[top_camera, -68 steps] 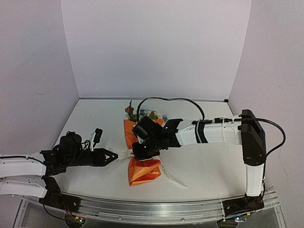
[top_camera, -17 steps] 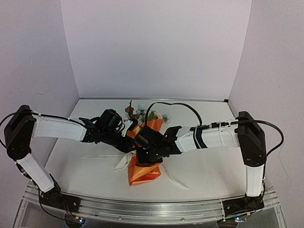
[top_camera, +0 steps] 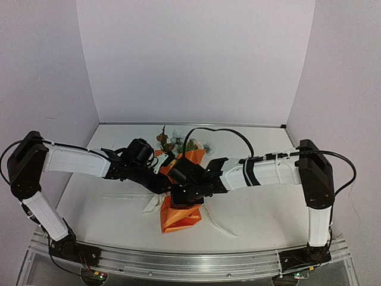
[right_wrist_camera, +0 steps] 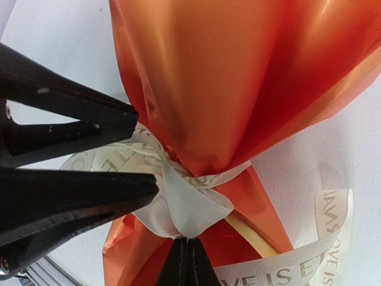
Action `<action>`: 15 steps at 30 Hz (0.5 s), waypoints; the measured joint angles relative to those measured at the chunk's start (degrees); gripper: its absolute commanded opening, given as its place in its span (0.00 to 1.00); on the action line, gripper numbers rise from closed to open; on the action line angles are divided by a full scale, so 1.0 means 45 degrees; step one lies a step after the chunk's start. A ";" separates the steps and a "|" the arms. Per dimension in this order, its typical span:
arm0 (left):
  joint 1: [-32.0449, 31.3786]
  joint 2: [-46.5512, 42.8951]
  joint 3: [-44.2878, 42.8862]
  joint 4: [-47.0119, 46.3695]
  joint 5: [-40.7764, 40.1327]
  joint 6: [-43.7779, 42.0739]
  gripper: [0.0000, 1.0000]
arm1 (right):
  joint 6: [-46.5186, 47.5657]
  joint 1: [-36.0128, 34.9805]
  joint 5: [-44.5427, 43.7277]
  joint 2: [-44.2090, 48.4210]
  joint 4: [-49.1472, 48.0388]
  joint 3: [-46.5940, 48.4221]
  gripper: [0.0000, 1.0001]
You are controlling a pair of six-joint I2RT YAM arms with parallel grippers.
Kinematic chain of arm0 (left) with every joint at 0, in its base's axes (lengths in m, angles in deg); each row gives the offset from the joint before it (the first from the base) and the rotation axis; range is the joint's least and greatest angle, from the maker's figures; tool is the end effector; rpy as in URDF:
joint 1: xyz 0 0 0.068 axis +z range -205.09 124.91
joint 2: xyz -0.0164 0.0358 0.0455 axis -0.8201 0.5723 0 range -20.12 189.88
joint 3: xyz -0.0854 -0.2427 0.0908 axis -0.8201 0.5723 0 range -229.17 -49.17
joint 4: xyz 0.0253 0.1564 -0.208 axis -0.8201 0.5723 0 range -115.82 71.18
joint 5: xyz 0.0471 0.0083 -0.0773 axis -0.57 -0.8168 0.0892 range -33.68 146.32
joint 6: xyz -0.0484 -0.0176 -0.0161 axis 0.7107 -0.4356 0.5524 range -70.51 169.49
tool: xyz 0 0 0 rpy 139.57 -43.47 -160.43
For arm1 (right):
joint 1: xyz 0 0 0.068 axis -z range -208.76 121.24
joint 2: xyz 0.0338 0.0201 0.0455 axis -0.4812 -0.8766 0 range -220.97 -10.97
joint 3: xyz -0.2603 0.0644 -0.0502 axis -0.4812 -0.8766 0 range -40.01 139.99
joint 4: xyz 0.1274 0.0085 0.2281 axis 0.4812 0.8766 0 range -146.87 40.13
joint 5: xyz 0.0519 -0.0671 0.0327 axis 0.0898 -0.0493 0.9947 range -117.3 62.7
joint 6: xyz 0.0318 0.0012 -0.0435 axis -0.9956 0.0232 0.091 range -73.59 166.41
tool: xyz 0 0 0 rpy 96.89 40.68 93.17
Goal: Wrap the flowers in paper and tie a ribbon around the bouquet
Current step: Cross the half-tied ribbon over the folded bouquet.
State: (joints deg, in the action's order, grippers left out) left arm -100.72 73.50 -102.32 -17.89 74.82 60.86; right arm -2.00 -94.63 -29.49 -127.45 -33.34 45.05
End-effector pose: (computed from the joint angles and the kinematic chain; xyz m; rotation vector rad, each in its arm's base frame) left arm 0.2251 -0.2463 0.1830 0.8946 2.3719 -0.8208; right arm 0.1815 0.4019 0.1836 -0.3931 2.6672 0.6875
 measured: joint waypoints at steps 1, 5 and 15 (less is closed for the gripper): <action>0.0000 0.0026 0.0006 -0.0003 0.0000 0.0000 0.27 | -0.0009 0.0000 -0.0006 0.0023 0.0000 0.0003 0.00; 0.0000 0.0053 0.0105 -0.0095 -0.0003 0.0060 0.18 | -0.0070 0.0049 -0.0040 0.0180 -0.0049 0.0001 0.00; 0.0000 0.0050 0.0310 -0.0312 -0.0063 0.0159 0.00 | -0.0290 0.0092 -0.0020 0.0270 -0.0281 0.0003 0.00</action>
State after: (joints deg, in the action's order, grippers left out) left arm -100.72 73.72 -100.92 -19.29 74.54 61.58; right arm -3.30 -94.21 -29.58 -126.23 -34.60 45.06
